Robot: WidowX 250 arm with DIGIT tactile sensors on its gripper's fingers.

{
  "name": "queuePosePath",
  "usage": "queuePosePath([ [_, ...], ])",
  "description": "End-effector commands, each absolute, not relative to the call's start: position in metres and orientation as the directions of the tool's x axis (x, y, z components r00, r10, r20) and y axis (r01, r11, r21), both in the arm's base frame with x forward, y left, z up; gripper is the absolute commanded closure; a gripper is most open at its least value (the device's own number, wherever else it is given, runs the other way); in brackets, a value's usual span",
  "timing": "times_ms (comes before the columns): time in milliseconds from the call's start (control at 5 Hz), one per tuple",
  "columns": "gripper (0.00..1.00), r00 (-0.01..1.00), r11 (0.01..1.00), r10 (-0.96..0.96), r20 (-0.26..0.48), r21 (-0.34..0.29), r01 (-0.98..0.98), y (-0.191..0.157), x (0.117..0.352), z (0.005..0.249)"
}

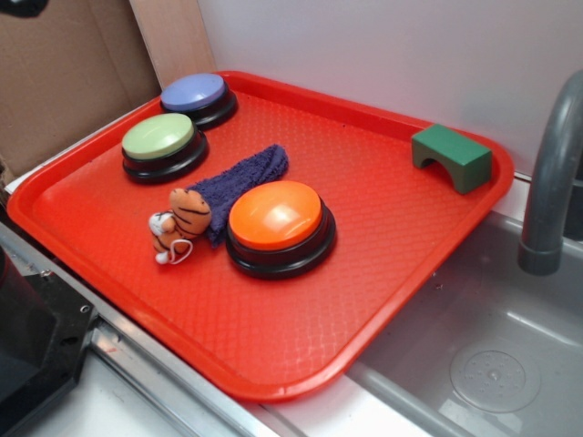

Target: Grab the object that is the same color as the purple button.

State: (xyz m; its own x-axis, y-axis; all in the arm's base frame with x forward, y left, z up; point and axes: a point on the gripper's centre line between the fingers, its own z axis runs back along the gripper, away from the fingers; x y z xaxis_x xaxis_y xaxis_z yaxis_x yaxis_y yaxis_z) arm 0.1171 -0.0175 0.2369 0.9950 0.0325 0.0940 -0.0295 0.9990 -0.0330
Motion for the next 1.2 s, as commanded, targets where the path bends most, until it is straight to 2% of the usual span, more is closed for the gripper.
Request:
queuePosePath([
  [0, 0.0, 0.995, 0.999, 0.032, 0.094, -0.033, -0.029, -0.018, 0.117, 0.237],
  [200, 0.0, 0.963, 0.976, 0.211, 0.168, -0.09, -0.198, -0.022, 0.147, 0.227],
  [400, 0.0, 0.941, 0.958, 0.279, 0.191, -0.119, -0.26, -0.027, 0.172, 0.212],
  [600, 0.0, 0.877, 0.904, 0.418, 0.238, -0.2, -0.377, -0.021, 0.197, 0.192],
  [1000, 0.0, 0.792, 0.826, 0.562, 0.236, -0.205, -0.525, -0.01, 0.255, 0.126],
])
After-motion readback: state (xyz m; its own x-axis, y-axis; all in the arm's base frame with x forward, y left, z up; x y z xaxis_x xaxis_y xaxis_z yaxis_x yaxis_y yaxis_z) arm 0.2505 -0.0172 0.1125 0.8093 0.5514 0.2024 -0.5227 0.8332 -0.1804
